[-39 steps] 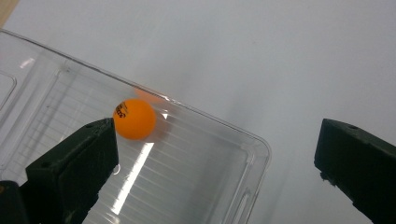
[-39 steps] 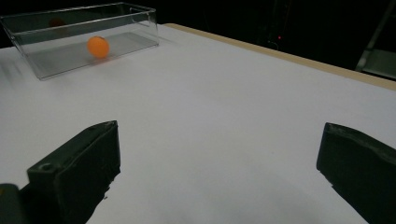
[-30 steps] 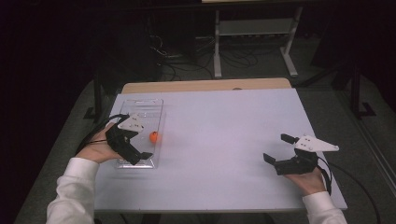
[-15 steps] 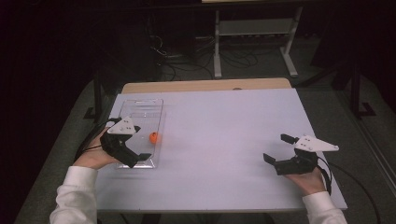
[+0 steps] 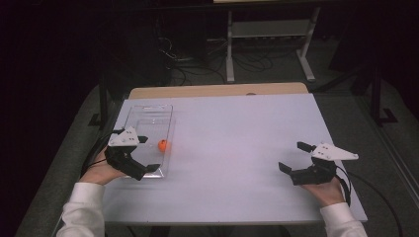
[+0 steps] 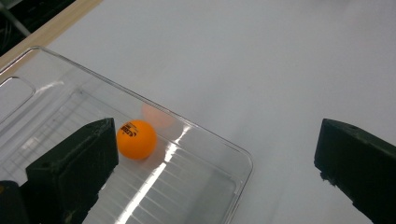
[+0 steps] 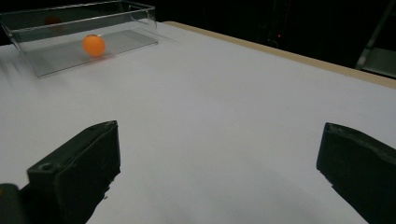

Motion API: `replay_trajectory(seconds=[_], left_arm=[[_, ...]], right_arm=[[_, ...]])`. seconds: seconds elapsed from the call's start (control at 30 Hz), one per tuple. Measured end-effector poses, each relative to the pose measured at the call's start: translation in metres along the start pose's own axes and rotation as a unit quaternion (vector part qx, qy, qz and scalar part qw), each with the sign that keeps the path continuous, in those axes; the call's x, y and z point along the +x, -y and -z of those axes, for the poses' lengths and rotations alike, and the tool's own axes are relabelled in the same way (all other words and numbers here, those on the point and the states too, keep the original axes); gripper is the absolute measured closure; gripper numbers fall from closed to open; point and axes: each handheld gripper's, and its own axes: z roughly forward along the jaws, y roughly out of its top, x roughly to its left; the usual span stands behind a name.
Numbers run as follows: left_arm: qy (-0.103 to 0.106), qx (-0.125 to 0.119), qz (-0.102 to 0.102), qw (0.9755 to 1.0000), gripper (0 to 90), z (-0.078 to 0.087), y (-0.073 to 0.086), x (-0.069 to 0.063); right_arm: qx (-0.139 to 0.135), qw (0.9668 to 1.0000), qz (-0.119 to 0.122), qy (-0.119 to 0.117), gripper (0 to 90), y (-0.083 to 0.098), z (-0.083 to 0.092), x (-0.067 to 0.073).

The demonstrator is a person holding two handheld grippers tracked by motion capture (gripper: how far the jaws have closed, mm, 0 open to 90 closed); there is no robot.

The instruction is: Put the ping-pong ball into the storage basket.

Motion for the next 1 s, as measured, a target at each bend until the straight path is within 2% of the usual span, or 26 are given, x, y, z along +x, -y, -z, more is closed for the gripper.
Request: replay_trajectory(seconds=[0.2, 0.47, 0.6, 0.77, 0.9, 1.0], left_arm=[[0.001, -0.034, 0.011, 0.9994, 0.0, 0.001, 0.006, -0.002], [-0.011, -0.049, 0.02, 0.9985, 0.0, -0.001, 0.014, -0.005], [-0.01, -0.072, 0.033, 0.9968, 0.0, 0.0, 0.018, -0.006], [-0.016, -0.085, 0.036, 0.9956, 0.0, -0.001, 0.022, -0.008], [-0.019, -0.106, 0.047, 0.9931, 0.0, -0.002, 0.026, -0.009], [-0.019, -0.13, 0.059, 0.9897, 0.0, -0.002, 0.031, -0.009]], right_arm=[[0.001, 1.0, 0.0, 0.0, 0.0, 0.0, 0.0, 0.0], [0.001, 1.0, 0.001, 0.001, 0.0, 0.0, 0.0, 0.0], [0.0, 1.0, 0.001, 0.001, 0.0, 0.0, 0.0, 0.0], [0.002, 1.0, 0.001, 0.003, 0.0, 0.0, 0.0, 0.0], [0.0, 1.0, 0.002, 0.003, 0.0, 0.0, 0.0, 0.0], [0.001, 1.0, 0.002, 0.003, 0.0, 0.0, 0.0, 0.0]])
